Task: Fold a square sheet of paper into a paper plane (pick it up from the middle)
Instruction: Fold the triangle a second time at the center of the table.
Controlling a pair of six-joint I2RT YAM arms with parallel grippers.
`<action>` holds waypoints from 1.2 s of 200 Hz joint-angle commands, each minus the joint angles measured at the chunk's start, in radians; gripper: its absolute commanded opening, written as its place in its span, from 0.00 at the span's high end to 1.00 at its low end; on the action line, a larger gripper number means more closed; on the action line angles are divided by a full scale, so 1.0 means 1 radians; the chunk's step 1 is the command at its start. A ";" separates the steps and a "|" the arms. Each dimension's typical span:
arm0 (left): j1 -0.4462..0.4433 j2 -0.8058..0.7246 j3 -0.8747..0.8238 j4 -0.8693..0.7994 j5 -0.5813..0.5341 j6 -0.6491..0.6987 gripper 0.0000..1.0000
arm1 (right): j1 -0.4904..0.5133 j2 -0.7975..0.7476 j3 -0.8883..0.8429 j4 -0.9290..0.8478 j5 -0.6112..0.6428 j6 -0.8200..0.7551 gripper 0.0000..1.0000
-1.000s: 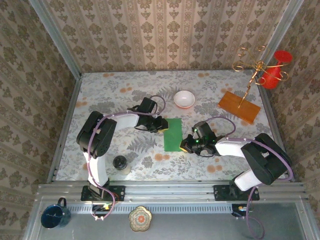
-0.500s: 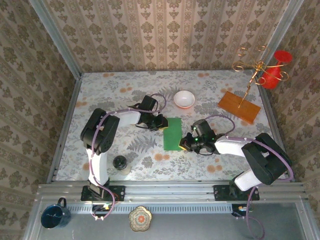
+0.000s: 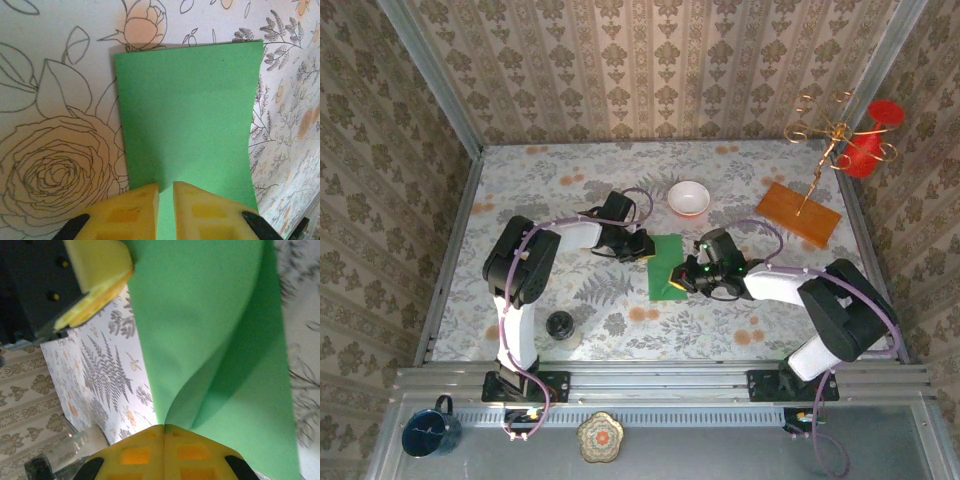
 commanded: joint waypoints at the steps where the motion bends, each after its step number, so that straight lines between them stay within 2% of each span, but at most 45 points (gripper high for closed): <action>1: 0.004 0.025 0.009 -0.055 -0.019 0.028 0.82 | 0.010 0.036 0.043 0.043 -0.017 -0.018 0.94; 104: 0.005 0.027 0.006 -0.062 -0.016 0.034 0.83 | 0.031 0.161 0.113 0.083 0.027 -0.017 0.94; 240: 0.006 0.022 -0.007 -0.053 -0.019 0.026 0.83 | 0.034 0.211 0.150 0.065 0.083 -0.014 0.94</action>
